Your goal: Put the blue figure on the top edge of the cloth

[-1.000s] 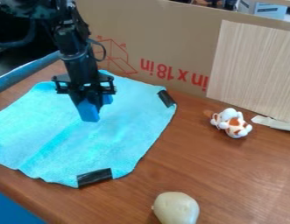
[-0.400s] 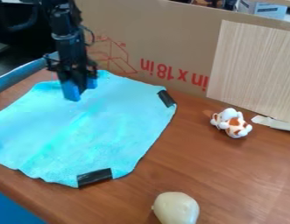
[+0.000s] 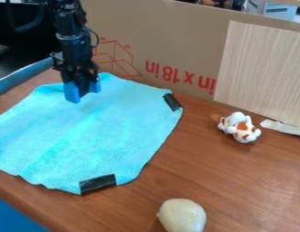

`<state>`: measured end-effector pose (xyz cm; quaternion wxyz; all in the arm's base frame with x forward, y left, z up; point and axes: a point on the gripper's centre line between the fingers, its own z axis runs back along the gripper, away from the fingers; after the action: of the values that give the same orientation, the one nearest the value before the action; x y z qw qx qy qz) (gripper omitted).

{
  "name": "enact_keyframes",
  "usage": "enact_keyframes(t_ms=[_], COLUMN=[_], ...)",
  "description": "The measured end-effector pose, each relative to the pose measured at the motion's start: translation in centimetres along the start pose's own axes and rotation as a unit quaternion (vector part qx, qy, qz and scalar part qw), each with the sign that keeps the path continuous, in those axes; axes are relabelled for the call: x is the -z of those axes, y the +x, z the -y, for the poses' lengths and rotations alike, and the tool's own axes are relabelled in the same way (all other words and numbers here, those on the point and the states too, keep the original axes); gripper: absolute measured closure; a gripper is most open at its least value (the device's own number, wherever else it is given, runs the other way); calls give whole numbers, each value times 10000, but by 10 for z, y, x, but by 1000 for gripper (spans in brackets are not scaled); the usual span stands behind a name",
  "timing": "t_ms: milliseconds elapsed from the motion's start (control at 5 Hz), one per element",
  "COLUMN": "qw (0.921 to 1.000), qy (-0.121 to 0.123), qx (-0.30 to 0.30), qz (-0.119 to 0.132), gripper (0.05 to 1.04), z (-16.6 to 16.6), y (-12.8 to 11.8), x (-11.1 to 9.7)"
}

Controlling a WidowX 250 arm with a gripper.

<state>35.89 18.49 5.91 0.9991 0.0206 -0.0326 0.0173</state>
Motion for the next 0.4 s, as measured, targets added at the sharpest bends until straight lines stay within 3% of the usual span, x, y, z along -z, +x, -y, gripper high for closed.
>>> enact_keyframes(t_ms=[400], qw=[9961], qy=[90], qx=[658], qz=[576], gripper=[802], z=[-4], y=[15], x=[2])
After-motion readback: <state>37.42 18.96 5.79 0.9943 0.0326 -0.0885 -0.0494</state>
